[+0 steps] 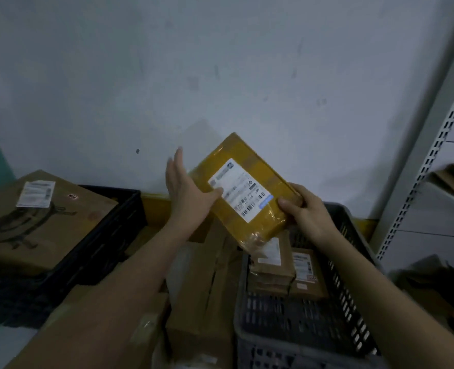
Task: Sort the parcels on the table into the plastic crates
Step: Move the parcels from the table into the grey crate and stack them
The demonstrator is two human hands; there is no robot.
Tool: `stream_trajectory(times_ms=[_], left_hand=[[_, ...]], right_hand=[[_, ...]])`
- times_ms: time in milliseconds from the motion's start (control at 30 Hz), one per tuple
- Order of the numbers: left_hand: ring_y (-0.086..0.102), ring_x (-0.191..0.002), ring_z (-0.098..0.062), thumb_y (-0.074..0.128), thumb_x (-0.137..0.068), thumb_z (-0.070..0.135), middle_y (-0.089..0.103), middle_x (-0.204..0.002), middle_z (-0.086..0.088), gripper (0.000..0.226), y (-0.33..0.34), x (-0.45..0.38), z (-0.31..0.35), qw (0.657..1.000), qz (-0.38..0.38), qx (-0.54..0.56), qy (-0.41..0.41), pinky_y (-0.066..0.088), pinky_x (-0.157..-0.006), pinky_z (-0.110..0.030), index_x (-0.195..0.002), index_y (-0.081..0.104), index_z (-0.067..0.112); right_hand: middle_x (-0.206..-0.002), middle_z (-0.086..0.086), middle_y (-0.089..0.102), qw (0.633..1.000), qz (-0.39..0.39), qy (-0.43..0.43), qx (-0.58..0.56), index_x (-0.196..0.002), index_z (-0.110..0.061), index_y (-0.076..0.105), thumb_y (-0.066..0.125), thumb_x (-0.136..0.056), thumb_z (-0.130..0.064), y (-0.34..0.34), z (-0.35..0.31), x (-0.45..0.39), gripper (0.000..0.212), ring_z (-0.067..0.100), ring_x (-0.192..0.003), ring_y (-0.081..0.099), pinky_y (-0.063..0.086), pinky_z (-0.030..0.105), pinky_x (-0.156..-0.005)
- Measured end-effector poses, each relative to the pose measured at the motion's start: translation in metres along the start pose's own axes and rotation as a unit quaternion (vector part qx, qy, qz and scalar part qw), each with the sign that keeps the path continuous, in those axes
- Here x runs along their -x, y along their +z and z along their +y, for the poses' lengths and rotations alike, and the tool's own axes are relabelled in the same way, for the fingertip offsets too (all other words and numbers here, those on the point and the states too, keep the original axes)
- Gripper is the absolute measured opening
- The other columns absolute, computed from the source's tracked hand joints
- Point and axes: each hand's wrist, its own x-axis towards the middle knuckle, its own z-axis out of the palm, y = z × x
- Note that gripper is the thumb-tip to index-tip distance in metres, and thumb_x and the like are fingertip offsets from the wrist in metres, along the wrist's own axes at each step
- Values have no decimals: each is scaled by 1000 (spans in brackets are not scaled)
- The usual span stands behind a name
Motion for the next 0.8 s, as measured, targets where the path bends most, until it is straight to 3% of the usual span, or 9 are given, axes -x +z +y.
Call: stream_trajectory(times_ms=[67,167,233,300,367,467,567,667,800], left_hand=[[-2,-152,-21,84,-74,40,0,-166,1,117,-11,-14,16,967,-25,-179,179,7,-123,-51,-156,2,36],[-3,-152,-16,78,-68,63,0,-166,9,118,-11,-26,37,885,-230,-303,268,4,-123,-54,-156,2,42],[24,-148,-19,78,-68,64,21,-163,8,111,-6,-28,40,847,-342,-322,247,25,-119,-50,-155,10,47],[59,-120,-14,79,-74,56,51,-145,7,100,-2,-26,34,857,-399,-259,198,51,-98,-36,-152,18,51],[67,-100,-9,77,-79,51,62,-132,6,94,2,-18,28,869,-391,-229,196,56,-83,-25,-151,18,54],[69,-97,-12,75,-83,48,65,-128,3,89,9,-6,15,891,-362,-208,179,57,-81,-26,-151,18,53],[69,-97,-15,76,-82,46,68,-122,3,80,14,-1,4,939,-284,-144,128,57,-85,-36,-149,31,45],[70,-94,-17,77,-84,37,71,-113,6,56,18,-5,3,990,-128,49,26,58,-85,-40,-133,51,33],[73,-93,-22,75,-87,29,75,-108,0,37,31,-4,14,933,-62,313,-169,59,-84,-49,-121,63,23]], right_hand=[[-125,-2,62,991,-52,-26,119,-127,-33,58,68,-93,-24,-19,-10,-6,37,21,-115,59,51,43,-100],[-128,-6,55,961,-148,-69,222,-133,-31,57,67,-94,-19,-33,-42,-11,42,16,-117,53,48,35,-98],[-126,-7,58,946,-197,-100,238,-131,-32,59,67,-93,-16,-36,-62,-13,41,12,-111,56,48,25,-89],[-124,-8,58,930,-217,-114,273,-131,-32,59,67,-93,-17,-37,-72,-16,41,9,-109,57,47,20,-82],[-125,-7,57,920,-230,-116,296,-131,-32,58,66,-94,-18,-39,-71,-18,41,11,-110,56,48,21,-82],[-130,-5,54,927,-209,-135,281,-128,-32,57,67,-93,-18,-35,-61,-15,39,14,-115,53,50,29,-92],[-146,2,42,931,-54,-206,297,-142,-26,46,71,-91,-26,-26,-43,-13,57,18,-133,40,36,39,-113],[-155,3,28,964,86,-148,201,-152,-28,29,73,-87,-41,-16,-25,-1,80,22,-142,28,31,37,-112],[-153,-13,29,999,-30,-11,-20,-157,-34,12,70,-89,-43,9,-1,29,90,12,-139,36,48,22,-94]])
